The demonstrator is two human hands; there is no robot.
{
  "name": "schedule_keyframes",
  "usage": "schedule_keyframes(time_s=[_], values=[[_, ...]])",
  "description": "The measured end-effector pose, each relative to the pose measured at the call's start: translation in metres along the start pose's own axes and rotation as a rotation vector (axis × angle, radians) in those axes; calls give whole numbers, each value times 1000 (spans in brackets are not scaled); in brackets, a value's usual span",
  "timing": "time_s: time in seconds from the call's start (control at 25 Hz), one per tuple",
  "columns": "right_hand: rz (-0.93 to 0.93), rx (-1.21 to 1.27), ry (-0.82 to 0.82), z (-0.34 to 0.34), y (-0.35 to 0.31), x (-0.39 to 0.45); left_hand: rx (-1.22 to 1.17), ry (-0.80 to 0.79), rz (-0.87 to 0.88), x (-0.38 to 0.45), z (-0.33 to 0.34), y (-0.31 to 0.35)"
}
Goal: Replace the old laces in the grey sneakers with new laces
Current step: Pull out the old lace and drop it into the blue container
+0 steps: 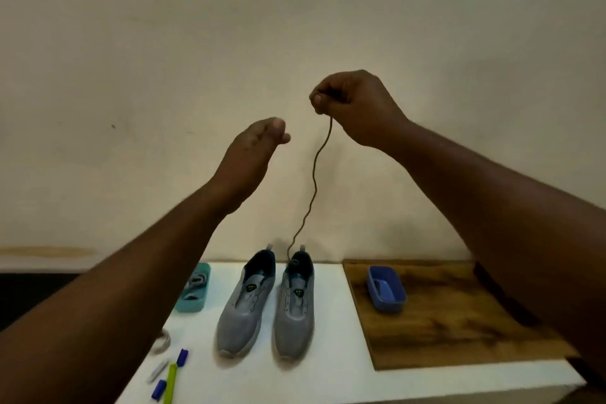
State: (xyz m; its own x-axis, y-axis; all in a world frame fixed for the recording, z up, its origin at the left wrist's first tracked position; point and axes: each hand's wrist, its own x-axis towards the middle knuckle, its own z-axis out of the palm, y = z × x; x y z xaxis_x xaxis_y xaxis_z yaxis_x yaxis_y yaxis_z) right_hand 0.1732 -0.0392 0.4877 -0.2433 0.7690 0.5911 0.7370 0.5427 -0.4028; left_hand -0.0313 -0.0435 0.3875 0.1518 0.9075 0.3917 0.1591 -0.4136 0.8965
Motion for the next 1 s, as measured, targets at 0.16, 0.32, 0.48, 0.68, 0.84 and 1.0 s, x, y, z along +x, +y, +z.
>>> schedule_keyframes(time_s=[0.16,0.32,0.48,0.68,0.84,1.0], values=[[-88,-183,-19,-29,-30,37,83,-5,155,42,0,90],[-80,-221,-49,-46,-35,39,193,-47,72,51,-10,121],[-25,-349,-138,-62,-28,30,224,36,19,36,-42,124],[128,10,-57,-76,-24,39,-145,-183,-120,21,-63,124],[196,203,25,-74,-26,53,-344,-212,-165,10,-62,138],[387,393,95,-75,-19,62,-472,-246,-154,4,-64,153]])
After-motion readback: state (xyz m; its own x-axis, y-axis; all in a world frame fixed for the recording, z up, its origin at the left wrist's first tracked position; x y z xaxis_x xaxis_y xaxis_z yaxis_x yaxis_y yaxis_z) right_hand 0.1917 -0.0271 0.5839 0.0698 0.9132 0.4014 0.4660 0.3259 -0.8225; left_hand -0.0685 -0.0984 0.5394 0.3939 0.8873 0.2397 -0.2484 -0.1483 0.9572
